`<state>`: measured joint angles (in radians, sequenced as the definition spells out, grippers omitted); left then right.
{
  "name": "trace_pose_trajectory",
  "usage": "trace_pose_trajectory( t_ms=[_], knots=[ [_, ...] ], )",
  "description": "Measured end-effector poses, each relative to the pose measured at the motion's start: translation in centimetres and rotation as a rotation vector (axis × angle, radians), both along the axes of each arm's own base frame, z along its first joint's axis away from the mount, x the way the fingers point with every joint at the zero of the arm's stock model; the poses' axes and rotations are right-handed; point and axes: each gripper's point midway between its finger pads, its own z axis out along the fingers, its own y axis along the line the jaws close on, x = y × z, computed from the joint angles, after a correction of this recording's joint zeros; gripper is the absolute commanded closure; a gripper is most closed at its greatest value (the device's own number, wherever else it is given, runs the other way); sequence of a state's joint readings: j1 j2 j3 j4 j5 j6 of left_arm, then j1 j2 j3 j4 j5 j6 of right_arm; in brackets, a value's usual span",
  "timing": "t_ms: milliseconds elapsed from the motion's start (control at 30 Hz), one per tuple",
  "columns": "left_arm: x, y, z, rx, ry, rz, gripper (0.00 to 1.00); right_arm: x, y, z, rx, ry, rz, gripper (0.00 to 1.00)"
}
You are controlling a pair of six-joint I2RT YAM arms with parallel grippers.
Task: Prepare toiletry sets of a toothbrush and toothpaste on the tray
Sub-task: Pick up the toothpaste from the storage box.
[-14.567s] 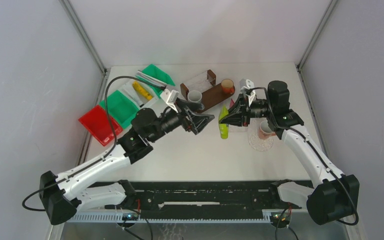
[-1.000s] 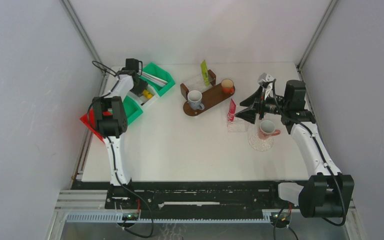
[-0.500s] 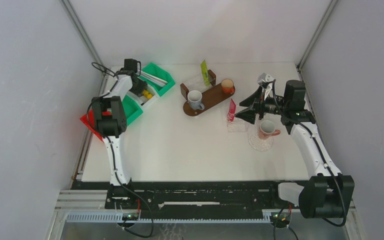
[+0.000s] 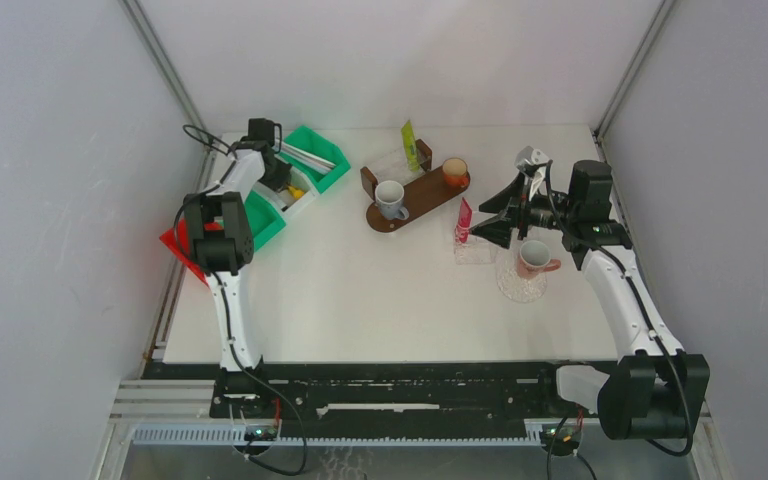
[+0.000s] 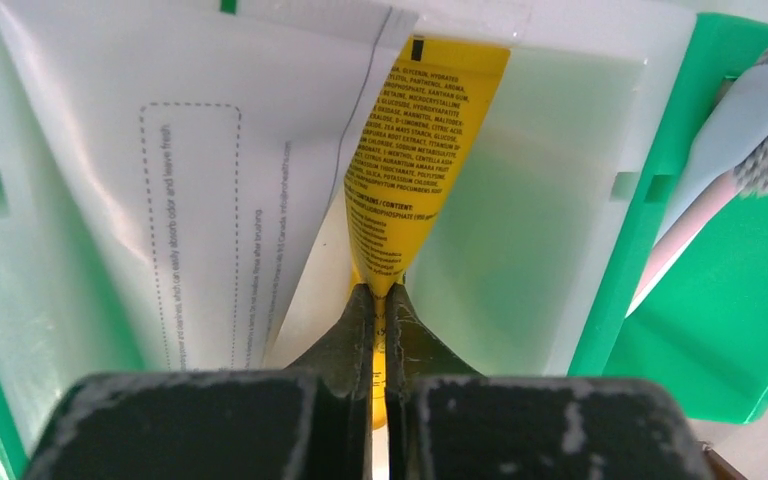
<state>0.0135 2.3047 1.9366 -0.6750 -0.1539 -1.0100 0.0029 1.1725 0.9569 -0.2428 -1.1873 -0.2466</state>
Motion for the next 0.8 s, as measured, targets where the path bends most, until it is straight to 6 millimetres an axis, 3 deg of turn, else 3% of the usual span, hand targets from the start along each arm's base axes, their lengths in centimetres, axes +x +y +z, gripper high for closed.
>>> trace_pose_trajectory(
  t_ms=[800],
  knots=[
    [-2.5,-0.1,1.7,0.252,-0.024,-0.144,1.00,0.0,0.0,0.0,0.000,0.000,0.000,0.24]
  ],
)
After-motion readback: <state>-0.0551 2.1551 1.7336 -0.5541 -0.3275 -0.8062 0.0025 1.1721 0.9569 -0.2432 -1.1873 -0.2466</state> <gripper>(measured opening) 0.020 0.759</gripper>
